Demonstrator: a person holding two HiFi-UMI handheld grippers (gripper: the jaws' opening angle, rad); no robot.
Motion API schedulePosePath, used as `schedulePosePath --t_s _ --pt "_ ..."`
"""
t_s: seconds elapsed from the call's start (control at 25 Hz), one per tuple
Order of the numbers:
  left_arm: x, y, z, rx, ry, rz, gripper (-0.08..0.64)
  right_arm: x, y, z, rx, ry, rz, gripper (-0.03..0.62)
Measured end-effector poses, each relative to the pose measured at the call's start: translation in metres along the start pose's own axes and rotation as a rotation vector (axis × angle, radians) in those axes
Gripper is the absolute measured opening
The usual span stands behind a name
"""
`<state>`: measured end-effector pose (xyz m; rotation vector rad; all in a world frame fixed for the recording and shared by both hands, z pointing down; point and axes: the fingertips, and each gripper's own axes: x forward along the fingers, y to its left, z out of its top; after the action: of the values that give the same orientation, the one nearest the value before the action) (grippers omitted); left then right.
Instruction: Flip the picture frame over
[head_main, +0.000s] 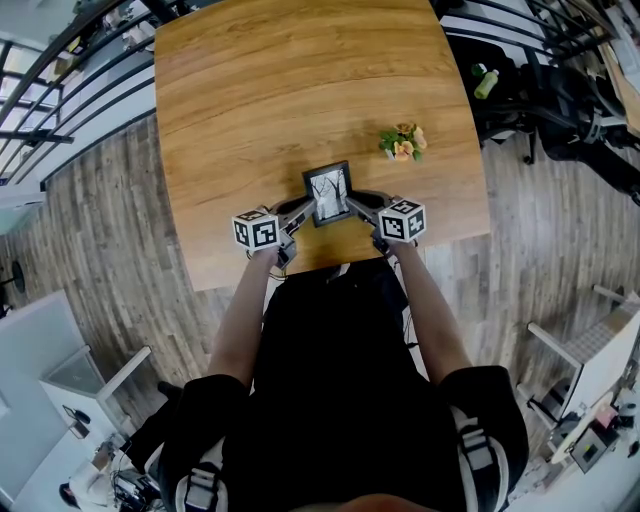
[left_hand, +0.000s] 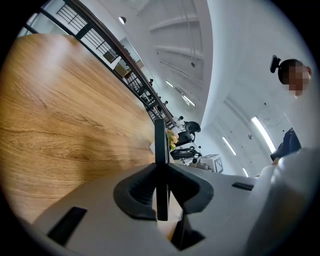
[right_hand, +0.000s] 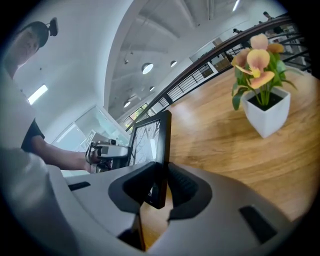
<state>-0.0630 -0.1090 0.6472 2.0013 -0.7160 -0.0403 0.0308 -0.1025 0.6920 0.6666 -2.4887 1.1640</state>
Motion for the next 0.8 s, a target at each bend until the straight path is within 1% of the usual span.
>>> schedulePosePath --t_s 0.32,0.52,0.8 --pt "0.007 0.027 0.003 0.004 -0.005 0.124 0.088 0.01 -0.01 0.0 0.046 -0.031 -0.048 0.092" --pt "0.011 0.042 0.0 0.016 0.011 0.196 0.091 0.018 -0.017 -0.009 0.081 -0.02 -0.085 0.094" --pt "0.013 0.061 -0.001 0.027 0.017 0.276 0.091 0.034 -0.025 -0.011 0.048 0.032 -0.127 0.094"
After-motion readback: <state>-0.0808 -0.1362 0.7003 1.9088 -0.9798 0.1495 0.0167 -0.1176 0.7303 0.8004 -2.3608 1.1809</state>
